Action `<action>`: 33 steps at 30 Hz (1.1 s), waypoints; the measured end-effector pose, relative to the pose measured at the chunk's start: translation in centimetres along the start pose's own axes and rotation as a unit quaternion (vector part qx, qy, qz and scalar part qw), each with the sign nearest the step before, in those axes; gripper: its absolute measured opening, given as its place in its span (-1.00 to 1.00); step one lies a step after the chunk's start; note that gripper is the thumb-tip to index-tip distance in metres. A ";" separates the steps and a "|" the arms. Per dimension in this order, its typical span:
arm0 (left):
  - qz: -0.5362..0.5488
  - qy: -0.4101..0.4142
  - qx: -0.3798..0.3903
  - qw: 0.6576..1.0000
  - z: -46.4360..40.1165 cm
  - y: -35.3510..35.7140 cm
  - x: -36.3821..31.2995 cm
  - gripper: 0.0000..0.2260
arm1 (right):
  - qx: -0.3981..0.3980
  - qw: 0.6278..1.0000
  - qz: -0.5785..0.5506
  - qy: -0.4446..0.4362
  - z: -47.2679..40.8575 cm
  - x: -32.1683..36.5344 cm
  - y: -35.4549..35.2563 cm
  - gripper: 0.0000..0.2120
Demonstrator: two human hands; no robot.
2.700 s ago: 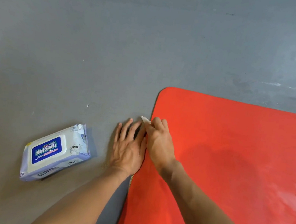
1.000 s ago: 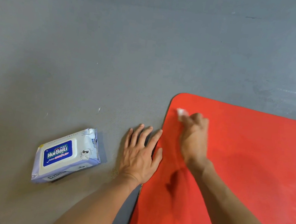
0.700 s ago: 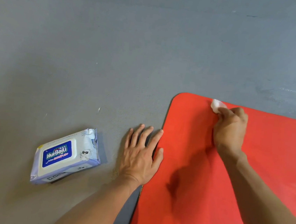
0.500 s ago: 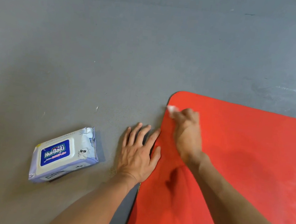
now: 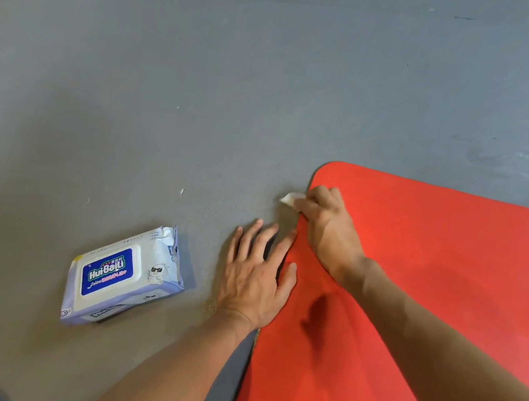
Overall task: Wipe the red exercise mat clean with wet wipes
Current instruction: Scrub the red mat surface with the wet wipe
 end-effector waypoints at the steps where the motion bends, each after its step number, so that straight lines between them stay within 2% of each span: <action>1: -0.001 0.000 0.001 1.000 0.0 0.0 0.0 -0.51 | 0.015 0.999 0.001 -0.046 -0.3 0.5 -0.4 -0.68; 2: -0.003 -0.001 0.003 1.000 0.0 0.1 0.0 -0.50 | 0.023 0.998 0.006 -0.054 -0.9 -0.6 -0.8 -0.68; 3: -0.005 0.000 0.005 1.000 0.0 0.1 0.0 -0.50 | 0.020 1.000 0.010 -0.016 -1.6 -2.5 -1.5 -0.69; 7: -0.006 0.003 0.006 1.000 0.0 0.0 -0.1 -0.50 | -0.085 0.981 0.078 0.156 -4.1 -9.1 -4.0 -0.72; 9: -0.004 0.005 0.002 1.000 0.0 -0.2 -0.1 -0.50 | -0.074 0.985 0.076 0.133 -4.0 -7.5 -3.1 -0.63; 10: -0.004 0.004 0.001 1.000 0.0 -0.2 -0.1 -0.50 | -0.060 0.990 0.041 0.122 -3.5 -6.3 -2.3 -0.64; 11: -0.003 0.004 0.001 1.000 0.0 -0.2 -0.1 -0.50 | -0.038 0.994 0.010 0.105 -2.7 -4.6 -1.8 -0.73; 12: -0.004 0.003 0.002 1.000 0.0 -0.2 -0.1 -0.50 | -0.006 0.999 -0.006 0.049 -1.5 -2.6 -0.9 -0.78; 14: -0.004 0.002 0.004 1.000 0.0 -0.1 -0.1 -0.50 | 0.060 0.996 -0.023 -0.062 0.4 -0.1 0.1 -0.62; 16: -0.007 0.003 0.002 1.000 0.0 -0.1 -0.1 -0.50 | 0.067 0.994 -0.009 -0.085 -1.0 -1.2 -0.1 -0.74; 17: -0.007 0.004 0.003 1.000 -0.1 -0.1 -0.1 -0.50 | 0.055 0.998 0.002 -0.042 -2.5 -2.5 -0.4 -0.75; 19: -0.010 0.004 0.004 1.000 -0.1 0.0 0.0 -0.50 | 0.017 0.998 0.022 0.050 -5.1 -5.4 -1.2 -0.66; 21: -0.008 0.006 0.004 1.000 -0.1 -0.1 -0.1 -0.50 | -0.007 0.990 0.052 0.132 -6.3 -7.5 -1.3 -0.69; 23: -0.005 0.006 0.000 1.000 -0.1 -0.2 -0.1 -0.50 | -0.006 0.986 0.046 0.158 -5.6 -7.3 -1.1 -0.69; 26: -0.003 0.004 -0.005 1.000 -0.1 -0.2 -0.2 -0.51 | -0.006 0.998 0.007 0.068 -2.8 -4.1 -0.9 -0.69; 29: -0.005 0.004 -0.004 1.000 0.0 -0.1 -0.1 -0.52 | 0.038 0.998 -0.038 -0.033 1.5 -0.4 -0.7 -0.58; 33: -0.010 0.006 -0.004 1.000 0.0 0.0 -0.1 -0.53 | 0.083 0.992 -0.048 -0.084 2.9 0.1 -0.1 -0.58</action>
Point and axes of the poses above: each hand's wrist, its own z-axis away from the middle knuckle, its own y-axis out of the palm, x = y × z, the point moved 9 cm from there along -z, towards the middle knuckle, and after that the axes turned 6 degrees about -x, right-handed, at the moved point
